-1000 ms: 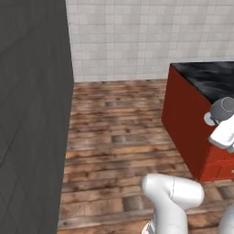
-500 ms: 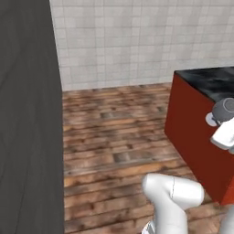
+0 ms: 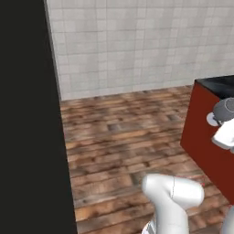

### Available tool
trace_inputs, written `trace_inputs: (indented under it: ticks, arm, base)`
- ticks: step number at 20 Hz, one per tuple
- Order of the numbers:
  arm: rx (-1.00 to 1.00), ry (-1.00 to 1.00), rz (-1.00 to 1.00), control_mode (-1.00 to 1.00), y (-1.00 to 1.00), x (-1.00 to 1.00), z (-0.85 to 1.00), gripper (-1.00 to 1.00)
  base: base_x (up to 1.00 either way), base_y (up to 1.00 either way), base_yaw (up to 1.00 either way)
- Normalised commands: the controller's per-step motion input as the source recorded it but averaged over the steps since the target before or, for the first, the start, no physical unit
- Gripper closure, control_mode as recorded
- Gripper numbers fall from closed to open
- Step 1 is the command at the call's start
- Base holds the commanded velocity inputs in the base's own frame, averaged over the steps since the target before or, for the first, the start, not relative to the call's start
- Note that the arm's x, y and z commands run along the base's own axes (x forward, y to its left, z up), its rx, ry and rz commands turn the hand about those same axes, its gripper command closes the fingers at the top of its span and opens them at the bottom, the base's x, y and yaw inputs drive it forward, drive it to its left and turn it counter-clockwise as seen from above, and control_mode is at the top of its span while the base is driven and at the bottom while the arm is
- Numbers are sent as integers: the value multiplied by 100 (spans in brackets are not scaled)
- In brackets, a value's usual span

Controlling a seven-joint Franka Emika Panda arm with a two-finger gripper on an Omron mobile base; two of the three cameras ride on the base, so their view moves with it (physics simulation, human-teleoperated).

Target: Retrieve the wine glasses from the counter and place one next to each plate.

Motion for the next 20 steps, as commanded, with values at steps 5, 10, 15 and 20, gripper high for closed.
trace_inputs:
  ticks: [5, 10, 15, 20]
  arm:
    - [0, 0, 0, 100, 0, 0, 0, 100]
    - [0, 0, 0, 100, 0, 0, 0, 100]
    - [0, 0, 0, 100, 0, 0, 0, 100]
    - [0, 0, 0, 100, 0, 0, 0, 100]
  base:
    - [100, 45, -19]
    - [100, 40, -21]
    - [100, 38, -22]
    - [100, 44, -24]
